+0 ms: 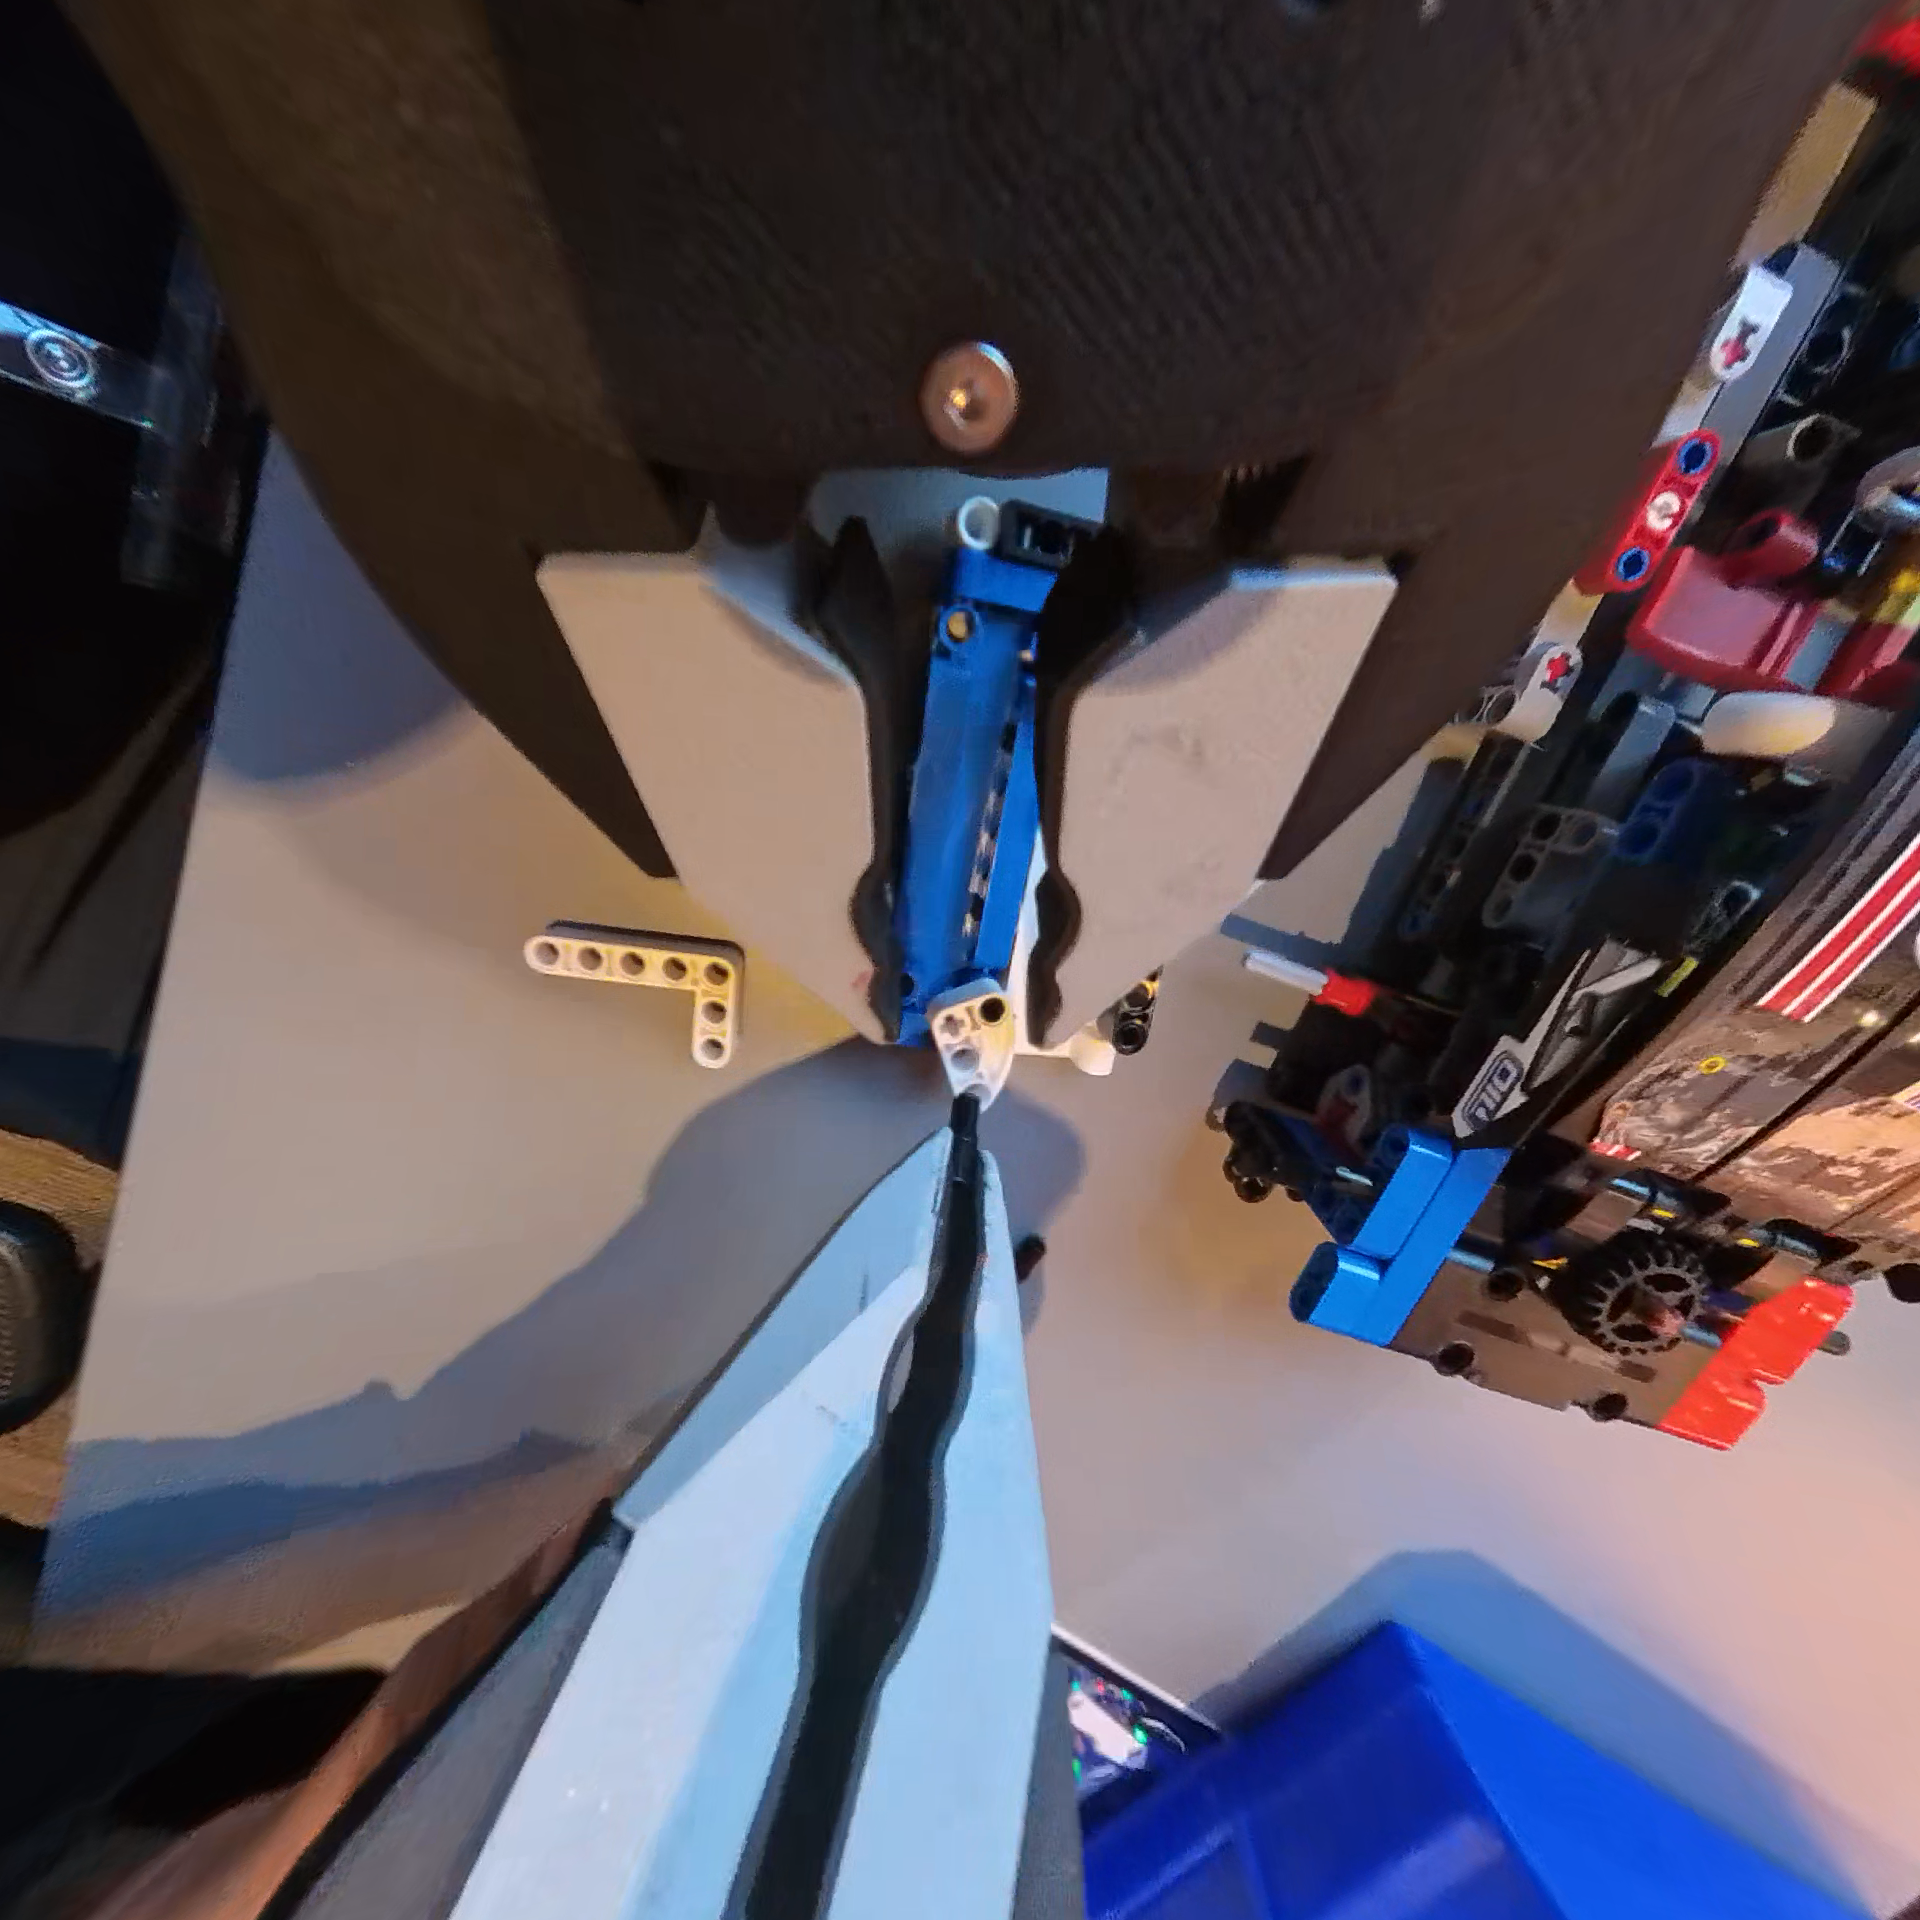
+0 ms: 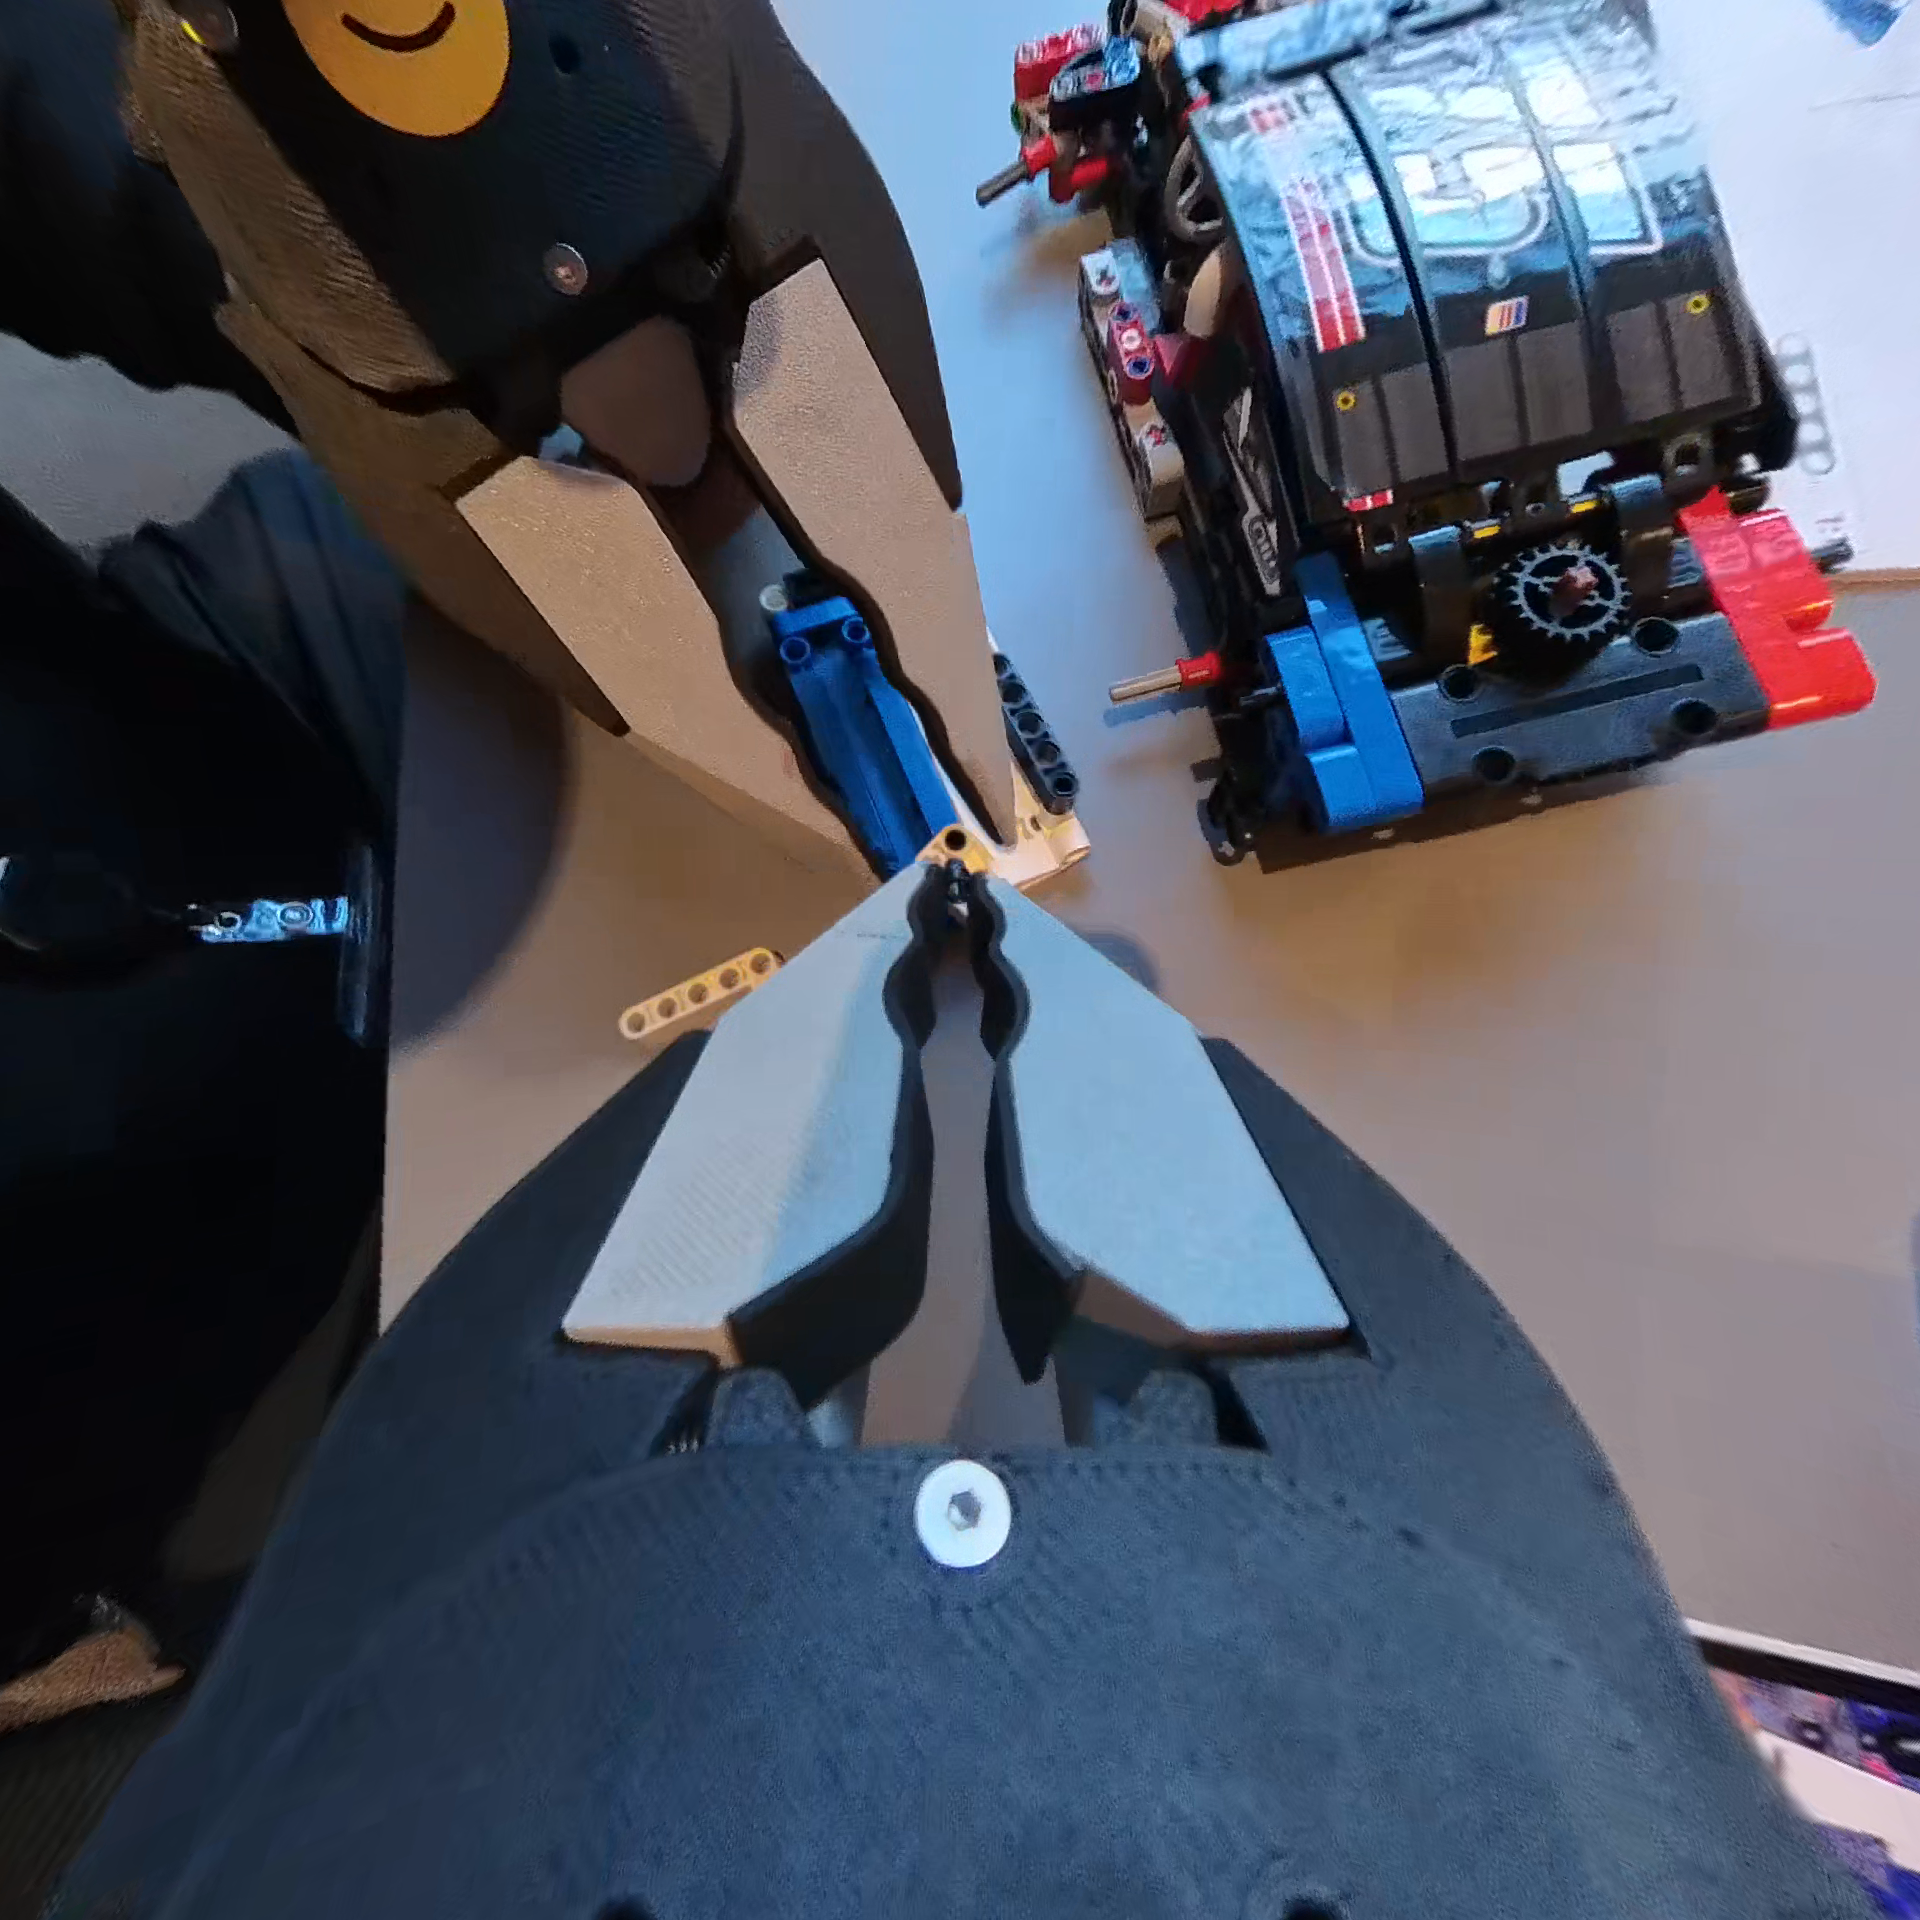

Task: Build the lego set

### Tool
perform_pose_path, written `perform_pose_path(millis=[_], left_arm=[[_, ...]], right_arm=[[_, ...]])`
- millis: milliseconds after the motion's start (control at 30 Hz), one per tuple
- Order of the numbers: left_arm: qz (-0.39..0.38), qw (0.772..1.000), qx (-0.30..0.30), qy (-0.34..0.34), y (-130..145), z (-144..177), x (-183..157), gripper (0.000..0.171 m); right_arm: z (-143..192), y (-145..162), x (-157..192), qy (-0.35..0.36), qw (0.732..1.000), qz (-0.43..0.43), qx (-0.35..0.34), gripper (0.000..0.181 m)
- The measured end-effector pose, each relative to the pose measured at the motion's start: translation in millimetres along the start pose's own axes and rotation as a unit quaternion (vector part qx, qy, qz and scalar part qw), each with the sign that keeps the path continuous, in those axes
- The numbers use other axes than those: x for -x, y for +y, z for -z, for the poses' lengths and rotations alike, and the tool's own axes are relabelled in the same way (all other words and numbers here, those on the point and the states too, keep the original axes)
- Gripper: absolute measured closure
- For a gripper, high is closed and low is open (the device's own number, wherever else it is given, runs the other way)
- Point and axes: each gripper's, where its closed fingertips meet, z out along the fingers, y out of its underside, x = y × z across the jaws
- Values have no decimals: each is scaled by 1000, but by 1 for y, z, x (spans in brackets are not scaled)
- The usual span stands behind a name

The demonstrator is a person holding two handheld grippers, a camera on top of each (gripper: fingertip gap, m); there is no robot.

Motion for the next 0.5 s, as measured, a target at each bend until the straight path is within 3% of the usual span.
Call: perform_pose_path(millis=[100,333,500], left_arm=[[-6,1000,10,6,3,-4,-1,158],[-11,1000,4,17,3,-5,-1,158],[-19,1000,3,18,3,-5,-1,157]], right_arm=[[-2,3,-4,0,999,6,35,180],[-7,12,-3,-5,995,20,99,180],[-10,10,-1,-9,994,15,108,180]])
